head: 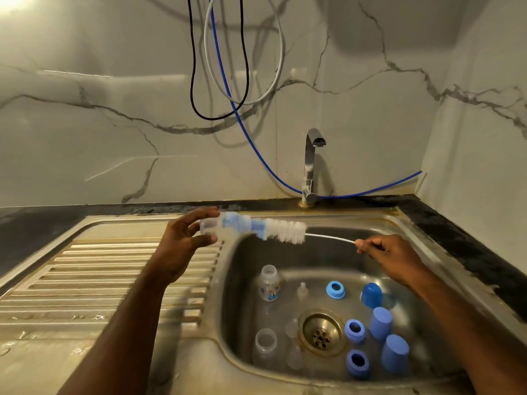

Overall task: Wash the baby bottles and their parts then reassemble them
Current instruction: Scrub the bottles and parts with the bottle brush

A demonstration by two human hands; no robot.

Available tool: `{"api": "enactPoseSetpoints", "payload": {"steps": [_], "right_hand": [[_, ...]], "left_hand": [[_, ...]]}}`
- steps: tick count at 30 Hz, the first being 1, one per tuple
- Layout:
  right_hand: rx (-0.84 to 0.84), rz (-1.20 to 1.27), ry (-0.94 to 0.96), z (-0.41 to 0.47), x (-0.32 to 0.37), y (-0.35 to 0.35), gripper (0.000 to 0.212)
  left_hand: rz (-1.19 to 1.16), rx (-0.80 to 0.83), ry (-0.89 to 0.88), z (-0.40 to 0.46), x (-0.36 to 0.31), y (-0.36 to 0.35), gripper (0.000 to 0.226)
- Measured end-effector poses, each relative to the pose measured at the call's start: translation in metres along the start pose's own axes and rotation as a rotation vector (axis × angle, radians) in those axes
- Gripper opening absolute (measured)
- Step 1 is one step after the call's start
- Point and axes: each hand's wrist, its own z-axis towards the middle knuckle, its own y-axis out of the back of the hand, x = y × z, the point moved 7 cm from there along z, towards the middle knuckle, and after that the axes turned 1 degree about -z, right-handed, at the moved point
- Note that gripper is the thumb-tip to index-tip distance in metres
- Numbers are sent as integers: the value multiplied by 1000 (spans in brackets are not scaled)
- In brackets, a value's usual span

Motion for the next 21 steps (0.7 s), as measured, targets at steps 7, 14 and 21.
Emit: {"api": "enactPoseSetpoints", "payload": {"steps": [7,14,21], "right_hand": [[-96,-157,349,-13,43,11,9],[-300,-314,426,-10,52,25,16],[87,-234,314,-10,46,-19,23]], "left_hand": [[27,5,65,-5,8,-12,38],[277,-166,62,-1,4,-15,41],[-178,-214,367,-6,29,7,50]]}}
